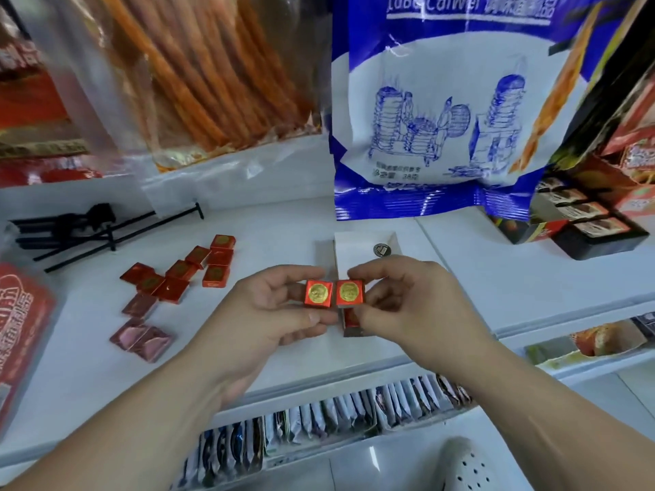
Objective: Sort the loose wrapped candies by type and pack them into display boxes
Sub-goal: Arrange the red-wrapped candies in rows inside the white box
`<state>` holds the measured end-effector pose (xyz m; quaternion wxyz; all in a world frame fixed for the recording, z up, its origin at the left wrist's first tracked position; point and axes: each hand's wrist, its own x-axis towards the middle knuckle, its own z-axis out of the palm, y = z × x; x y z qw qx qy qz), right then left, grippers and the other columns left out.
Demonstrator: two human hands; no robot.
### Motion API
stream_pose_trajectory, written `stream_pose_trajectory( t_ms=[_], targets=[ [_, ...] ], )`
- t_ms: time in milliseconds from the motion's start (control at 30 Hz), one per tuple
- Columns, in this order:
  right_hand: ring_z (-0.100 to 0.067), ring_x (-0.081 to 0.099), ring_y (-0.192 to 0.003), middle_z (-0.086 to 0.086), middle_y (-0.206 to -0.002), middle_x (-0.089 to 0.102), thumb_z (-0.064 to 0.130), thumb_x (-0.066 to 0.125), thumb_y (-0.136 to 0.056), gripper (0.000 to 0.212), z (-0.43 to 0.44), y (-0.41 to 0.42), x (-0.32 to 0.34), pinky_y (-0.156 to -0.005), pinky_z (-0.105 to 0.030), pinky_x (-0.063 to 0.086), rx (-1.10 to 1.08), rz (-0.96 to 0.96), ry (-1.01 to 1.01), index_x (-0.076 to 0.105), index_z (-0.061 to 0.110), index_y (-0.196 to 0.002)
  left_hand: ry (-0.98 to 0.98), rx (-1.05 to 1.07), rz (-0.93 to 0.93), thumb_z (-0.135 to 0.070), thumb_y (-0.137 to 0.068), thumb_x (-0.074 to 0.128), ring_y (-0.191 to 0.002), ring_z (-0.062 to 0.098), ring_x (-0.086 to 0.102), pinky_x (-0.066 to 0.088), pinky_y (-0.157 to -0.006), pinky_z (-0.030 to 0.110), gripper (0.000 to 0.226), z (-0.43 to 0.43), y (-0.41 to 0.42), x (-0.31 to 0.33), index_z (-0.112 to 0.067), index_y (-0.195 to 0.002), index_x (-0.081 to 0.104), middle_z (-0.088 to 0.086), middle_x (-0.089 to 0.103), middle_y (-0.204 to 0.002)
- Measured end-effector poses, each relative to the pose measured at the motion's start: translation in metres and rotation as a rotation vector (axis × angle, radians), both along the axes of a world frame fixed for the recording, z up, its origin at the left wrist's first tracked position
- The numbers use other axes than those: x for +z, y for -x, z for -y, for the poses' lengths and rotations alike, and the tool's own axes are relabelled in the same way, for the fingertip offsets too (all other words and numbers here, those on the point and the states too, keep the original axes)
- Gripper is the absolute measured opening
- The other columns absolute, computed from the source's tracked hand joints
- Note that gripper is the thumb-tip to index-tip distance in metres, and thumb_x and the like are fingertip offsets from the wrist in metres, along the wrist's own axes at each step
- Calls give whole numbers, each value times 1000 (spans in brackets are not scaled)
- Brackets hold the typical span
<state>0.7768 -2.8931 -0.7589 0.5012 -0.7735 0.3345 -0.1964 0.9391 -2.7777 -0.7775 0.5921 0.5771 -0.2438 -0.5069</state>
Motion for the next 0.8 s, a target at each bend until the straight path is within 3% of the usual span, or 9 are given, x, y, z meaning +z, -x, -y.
stream_pose_trajectory(
  t_ms=[67,233,400,600,733,800],
  targets=[
    [-7,68,-59,0,-66,72,9,79,-74,33,2,2,0,-64,-16,53,-7,3,17,73,23,-104,-3,-1,46,18,-79,63,-93,30,73,60,-77,31,46,3,1,-1,-12,-113,67,12,74,-99],
    [-10,68,-66,4,-69,71,17,80,-72,32,8,9,-3,-70,-29,58,-40,35,54,73,27,-102,-6,-52,174,10,-82,66,-91,27,73,59,-81,37,40,6,4,-2,-18,-111,70,12,75,-97],
    [-23,67,-67,-5,-76,72,3,79,-77,29,10,17,0,-70,-42,61,30,152,-79,73,17,-102,40,-88,83,4,-87,60,-101,26,70,57,-89,33,38,8,6,1,-11,-121,66,12,73,-110],
    [-30,68,-72,-9,-78,72,1,79,-77,31,11,18,-5,-69,-35,59,29,191,-75,73,15,-103,88,-18,19,6,-92,52,-91,32,72,60,-77,34,27,14,14,3,-6,-115,62,18,73,-103],
    [-22,69,-73,-3,-80,72,3,81,-75,32,8,16,-9,-72,-40,60,67,168,13,74,23,-100,71,-17,43,5,-88,59,-94,30,72,59,-81,34,30,16,18,0,-7,-115,66,16,73,-103],
    [-18,69,-74,0,-81,72,5,81,-74,32,11,17,-10,-72,-36,59,67,151,46,74,21,-101,54,-9,44,7,-89,58,-93,29,72,59,-80,33,33,16,18,0,-9,-115,68,15,74,-103]
  ],
)
